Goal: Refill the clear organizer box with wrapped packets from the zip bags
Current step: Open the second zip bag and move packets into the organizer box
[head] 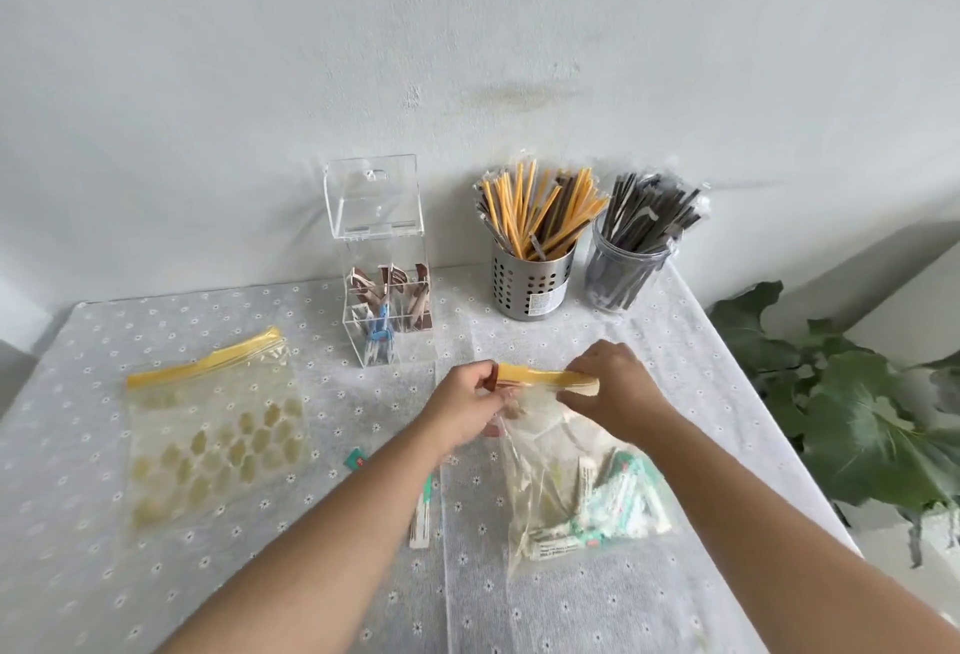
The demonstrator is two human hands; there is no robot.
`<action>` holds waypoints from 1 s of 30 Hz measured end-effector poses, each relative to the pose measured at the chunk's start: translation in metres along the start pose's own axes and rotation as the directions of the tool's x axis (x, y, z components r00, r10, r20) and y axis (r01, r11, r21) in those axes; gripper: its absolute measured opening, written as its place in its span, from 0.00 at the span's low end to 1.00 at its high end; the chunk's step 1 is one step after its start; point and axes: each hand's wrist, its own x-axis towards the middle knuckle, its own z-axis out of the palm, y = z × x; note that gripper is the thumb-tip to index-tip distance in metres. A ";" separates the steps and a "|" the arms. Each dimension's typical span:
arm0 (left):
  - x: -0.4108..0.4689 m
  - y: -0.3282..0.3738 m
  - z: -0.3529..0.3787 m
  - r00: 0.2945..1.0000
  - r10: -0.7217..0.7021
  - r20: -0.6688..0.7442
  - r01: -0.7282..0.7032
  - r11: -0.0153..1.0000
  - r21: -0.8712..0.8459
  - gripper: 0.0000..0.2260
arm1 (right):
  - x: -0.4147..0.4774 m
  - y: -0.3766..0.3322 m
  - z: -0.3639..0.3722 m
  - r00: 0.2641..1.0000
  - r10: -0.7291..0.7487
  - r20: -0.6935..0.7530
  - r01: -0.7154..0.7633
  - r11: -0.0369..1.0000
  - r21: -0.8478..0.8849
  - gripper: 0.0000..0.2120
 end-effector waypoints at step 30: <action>-0.173 0.014 -0.248 0.660 0.099 -0.745 -0.175 0.984 -0.025 0.03 | 0.015 -0.311 0.020 0.852 -0.379 0.360 0.007 0.696 0.718 0.08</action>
